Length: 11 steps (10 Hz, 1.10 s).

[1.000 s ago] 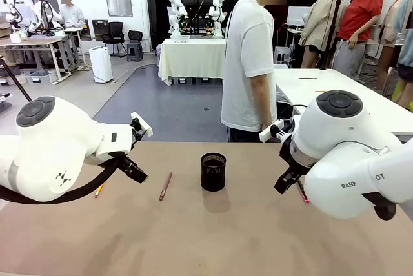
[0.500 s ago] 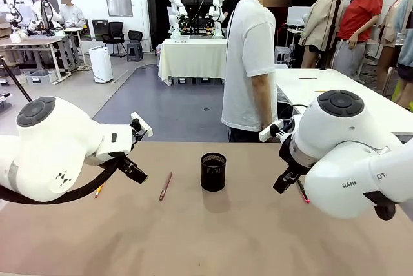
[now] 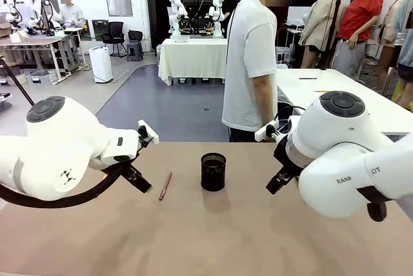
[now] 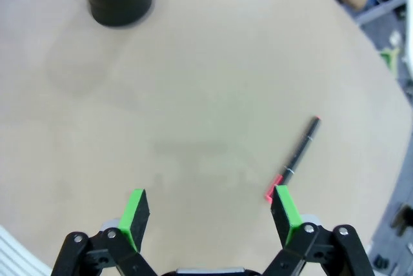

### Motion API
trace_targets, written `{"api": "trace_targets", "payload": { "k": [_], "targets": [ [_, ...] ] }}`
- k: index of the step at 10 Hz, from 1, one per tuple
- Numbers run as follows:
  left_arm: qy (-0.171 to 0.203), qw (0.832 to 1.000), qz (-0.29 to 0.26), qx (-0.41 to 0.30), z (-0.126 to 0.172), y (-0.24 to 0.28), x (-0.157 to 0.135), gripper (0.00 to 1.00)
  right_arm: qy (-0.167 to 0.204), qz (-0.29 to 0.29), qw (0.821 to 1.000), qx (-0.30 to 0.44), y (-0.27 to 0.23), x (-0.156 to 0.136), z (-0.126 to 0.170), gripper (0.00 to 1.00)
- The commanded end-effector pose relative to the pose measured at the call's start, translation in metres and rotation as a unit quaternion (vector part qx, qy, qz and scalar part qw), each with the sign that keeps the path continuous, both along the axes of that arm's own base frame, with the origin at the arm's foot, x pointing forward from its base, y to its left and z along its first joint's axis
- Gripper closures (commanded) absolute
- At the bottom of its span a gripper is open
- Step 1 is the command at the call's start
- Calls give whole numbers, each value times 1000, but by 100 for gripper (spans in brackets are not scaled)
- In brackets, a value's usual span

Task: Place the pens into the pen holder.
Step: Pick up a writing instrument from the table and place it into the Pen holder.

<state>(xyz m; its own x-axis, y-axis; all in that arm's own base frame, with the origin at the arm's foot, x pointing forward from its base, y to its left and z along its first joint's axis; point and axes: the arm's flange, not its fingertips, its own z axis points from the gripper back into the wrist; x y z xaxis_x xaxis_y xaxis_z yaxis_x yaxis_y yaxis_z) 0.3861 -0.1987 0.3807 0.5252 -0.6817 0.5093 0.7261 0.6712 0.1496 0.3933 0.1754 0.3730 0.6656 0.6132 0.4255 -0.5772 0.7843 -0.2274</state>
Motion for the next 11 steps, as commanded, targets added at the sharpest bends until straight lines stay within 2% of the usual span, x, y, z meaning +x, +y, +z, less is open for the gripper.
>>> {"api": "trace_targets", "payload": {
  "k": [1,3,5,8,9,11],
  "targets": [
    [39,998,-35,-17,18,25,13,0,20,53,995,79,-9,2,18,0],
    [52,994,-60,-73,37,39,12,0,22,85,988,127,-14,-3,38,0],
    [32,986,-100,-128,62,62,10,0,9,108,983,145,-29,-8,71,0],
    [5,980,-124,-158,88,96,18,0,21,143,977,159,-61,-5,116,0],
    [16,978,-126,-168,94,109,26,0,18,152,974,164,-74,-4,127,0],
    [11,978,-123,-167,104,126,36,0,13,154,969,191,-103,-4,148,0]
  ]
}}
